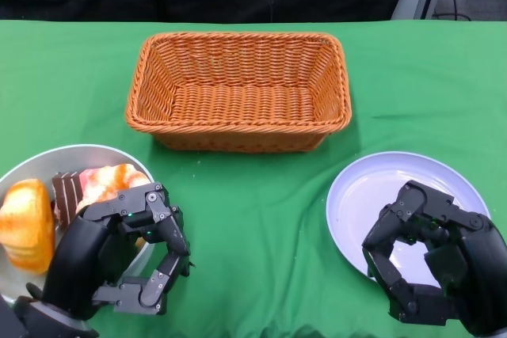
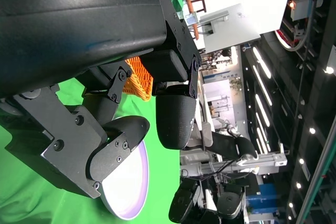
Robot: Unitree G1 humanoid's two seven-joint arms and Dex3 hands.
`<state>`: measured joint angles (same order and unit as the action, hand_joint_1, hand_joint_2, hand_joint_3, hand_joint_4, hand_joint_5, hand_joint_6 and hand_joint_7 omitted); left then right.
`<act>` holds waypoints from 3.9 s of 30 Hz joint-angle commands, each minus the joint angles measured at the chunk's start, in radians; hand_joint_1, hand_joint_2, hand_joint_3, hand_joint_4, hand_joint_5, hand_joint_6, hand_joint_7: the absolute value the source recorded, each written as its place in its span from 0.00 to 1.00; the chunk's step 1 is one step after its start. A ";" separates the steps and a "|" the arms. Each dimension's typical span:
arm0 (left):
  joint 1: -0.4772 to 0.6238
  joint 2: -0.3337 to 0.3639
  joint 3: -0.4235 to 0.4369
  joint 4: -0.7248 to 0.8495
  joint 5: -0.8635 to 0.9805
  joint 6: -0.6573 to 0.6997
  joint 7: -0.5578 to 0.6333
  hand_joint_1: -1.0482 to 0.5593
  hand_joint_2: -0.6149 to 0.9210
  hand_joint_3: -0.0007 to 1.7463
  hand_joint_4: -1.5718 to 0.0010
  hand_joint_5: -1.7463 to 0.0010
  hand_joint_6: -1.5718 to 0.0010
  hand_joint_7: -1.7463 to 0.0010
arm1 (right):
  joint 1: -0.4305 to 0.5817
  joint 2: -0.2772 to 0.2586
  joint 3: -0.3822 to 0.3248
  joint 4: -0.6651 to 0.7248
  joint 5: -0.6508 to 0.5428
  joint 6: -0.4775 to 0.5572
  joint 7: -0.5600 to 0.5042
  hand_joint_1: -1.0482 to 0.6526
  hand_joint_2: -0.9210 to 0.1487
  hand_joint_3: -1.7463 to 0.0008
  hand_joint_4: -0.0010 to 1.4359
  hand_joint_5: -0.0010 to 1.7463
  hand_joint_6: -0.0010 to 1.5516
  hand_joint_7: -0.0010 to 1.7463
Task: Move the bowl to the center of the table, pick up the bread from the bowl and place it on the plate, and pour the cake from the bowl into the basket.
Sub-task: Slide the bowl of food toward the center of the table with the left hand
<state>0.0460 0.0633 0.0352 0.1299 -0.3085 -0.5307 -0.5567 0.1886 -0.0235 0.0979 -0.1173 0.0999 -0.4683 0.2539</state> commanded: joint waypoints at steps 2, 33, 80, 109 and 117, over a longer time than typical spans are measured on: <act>-0.014 0.020 0.020 -0.003 0.011 -0.045 0.011 0.63 0.68 0.75 0.46 0.07 0.48 0.20 | 0.003 -0.008 -0.007 0.004 0.006 -0.007 -0.003 0.51 0.44 0.40 0.56 0.97 0.47 0.78; -0.145 0.273 0.436 0.051 -0.071 -0.009 0.162 0.25 1.00 0.13 0.62 0.98 0.63 1.00 | -0.011 -0.010 -0.010 0.047 0.001 -0.033 -0.001 0.51 0.45 0.38 0.57 0.96 0.48 0.77; -0.351 0.285 0.319 0.743 0.107 0.198 0.360 0.30 1.00 0.33 0.80 1.00 0.83 1.00 | -0.010 -0.019 -0.010 0.076 0.025 -0.036 0.040 0.50 0.43 0.41 0.55 0.96 0.47 0.76; -0.209 0.238 0.191 0.271 0.252 0.580 0.508 0.29 1.00 0.36 0.82 1.00 0.86 1.00 | -0.017 -0.012 -0.006 0.080 0.017 -0.032 0.034 0.49 0.40 0.44 0.55 0.96 0.47 0.76; -0.174 0.188 0.186 0.163 0.223 0.634 0.500 0.29 1.00 0.36 0.82 1.00 0.86 1.00 | -0.018 -0.007 -0.006 0.082 0.016 -0.035 0.030 0.50 0.41 0.44 0.56 0.95 0.47 0.76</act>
<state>-0.1409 0.2550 0.2213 0.3196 -0.0779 0.0926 -0.0538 0.1724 -0.0278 0.0984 -0.0378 0.1097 -0.5019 0.2904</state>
